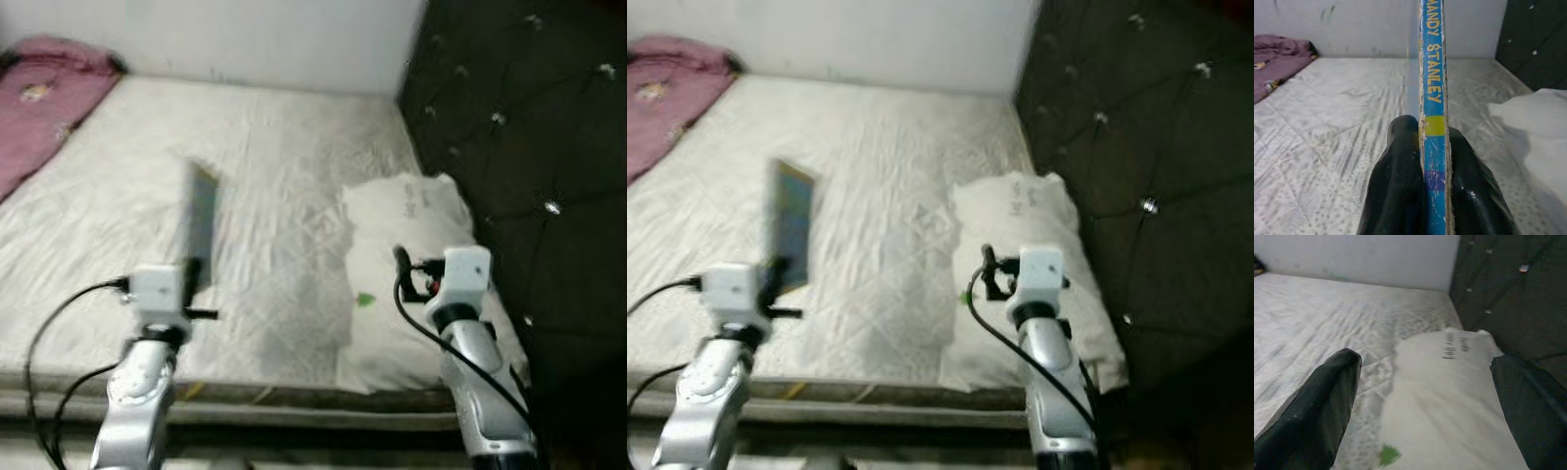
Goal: Clean up the room
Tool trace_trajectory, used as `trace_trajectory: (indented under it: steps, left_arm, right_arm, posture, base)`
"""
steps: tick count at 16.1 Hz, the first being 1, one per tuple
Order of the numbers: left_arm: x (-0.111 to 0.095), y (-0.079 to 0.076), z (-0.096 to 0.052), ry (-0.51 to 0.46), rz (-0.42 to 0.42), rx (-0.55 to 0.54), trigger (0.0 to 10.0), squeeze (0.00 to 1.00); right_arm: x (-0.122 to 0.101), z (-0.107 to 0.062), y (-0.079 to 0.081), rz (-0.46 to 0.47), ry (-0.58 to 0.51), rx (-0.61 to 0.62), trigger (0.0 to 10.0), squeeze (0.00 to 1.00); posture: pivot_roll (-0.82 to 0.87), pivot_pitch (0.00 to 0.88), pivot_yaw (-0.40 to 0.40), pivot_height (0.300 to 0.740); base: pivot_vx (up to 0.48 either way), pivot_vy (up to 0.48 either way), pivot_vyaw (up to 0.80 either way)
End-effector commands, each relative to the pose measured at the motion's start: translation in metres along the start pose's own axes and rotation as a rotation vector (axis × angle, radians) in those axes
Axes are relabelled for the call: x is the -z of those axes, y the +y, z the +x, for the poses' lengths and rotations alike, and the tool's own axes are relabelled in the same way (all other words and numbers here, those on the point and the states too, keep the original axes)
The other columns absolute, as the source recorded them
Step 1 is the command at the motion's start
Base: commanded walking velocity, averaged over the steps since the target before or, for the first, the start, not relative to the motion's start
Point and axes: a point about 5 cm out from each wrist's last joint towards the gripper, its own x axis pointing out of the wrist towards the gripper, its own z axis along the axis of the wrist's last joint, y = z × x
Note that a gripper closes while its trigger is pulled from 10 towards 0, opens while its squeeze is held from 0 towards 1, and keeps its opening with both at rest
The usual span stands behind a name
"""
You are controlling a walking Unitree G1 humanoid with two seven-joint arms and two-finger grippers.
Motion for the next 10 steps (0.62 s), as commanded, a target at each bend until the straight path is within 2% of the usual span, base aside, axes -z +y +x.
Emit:
trace_trajectory:
  steps: [1,10]
  left_arm:
    - [-0.0086,-0.0119,0.0047,-0.039,-0.011,0.038,10.0,0.00]
    - [-0.0068,-0.0100,0.0062,-0.022,-0.039,0.019,10.0,0.00]
  right_arm:
    - [0.0049,-0.0031,-0.0109,-0.011,0.021,0.033,10.0,0.00]
    - [0.0057,-0.0032,-0.0110,-0.009,0.026,0.032,10.0,0.00]
  posture:
    - [0.02,0.000,-0.029,0.740]
    - [0.02,0.000,-0.032,0.740]
  base:
    - [0.000,0.000,0.00]
    - [0.000,0.000,0.00]
